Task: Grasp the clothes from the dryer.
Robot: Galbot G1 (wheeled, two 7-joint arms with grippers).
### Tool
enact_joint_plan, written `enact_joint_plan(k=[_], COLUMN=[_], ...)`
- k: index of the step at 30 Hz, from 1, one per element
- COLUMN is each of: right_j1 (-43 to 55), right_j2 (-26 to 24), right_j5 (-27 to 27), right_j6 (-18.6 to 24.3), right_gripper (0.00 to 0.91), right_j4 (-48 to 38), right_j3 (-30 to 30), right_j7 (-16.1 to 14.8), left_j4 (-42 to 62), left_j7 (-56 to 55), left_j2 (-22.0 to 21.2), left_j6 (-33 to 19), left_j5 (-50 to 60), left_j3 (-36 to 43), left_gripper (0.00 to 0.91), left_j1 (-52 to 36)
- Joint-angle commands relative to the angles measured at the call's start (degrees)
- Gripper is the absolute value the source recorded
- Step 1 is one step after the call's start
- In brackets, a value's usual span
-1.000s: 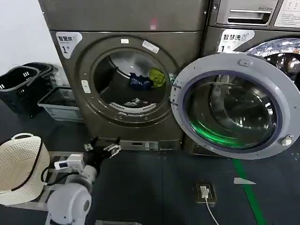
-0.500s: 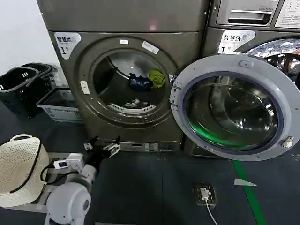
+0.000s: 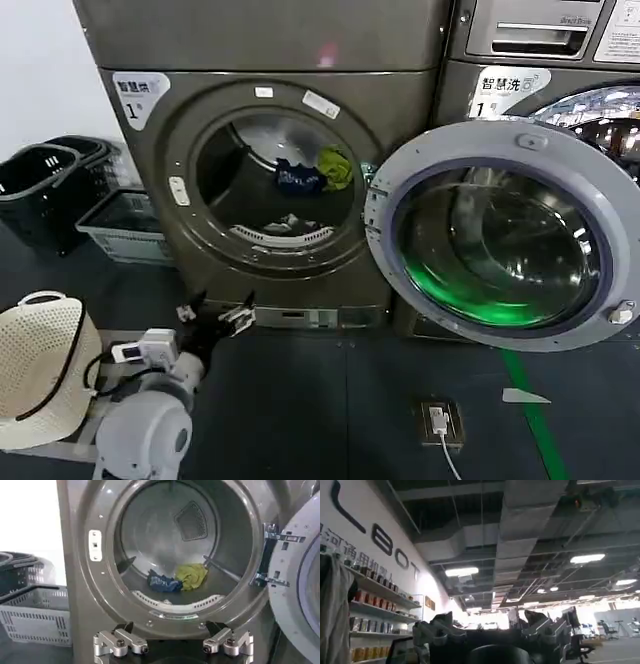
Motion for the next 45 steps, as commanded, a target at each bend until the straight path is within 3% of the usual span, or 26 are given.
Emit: enact_joint_plan(k=[1,45], right_j1=[0.0,0.2], right_j2=[0.0,0.1], right_j5=[-0.1,-0.1], right_j6=[0.0,0.1], right_gripper=[0.907,0.907], right_j4=[0.1,0.0], right_j3=[0.0,0.1], right_j7=[0.0,0.1], left_j4=[0.1,0.4], left_j7=[0.0,1.3], left_j2=[0.1,0.2], left_j6=[2.8,2.8], left_j5=[0.0,1.9], left_j3=[-0.1,0.2], left_gripper=[0.907,0.907], left_j1=[0.1,0.1])
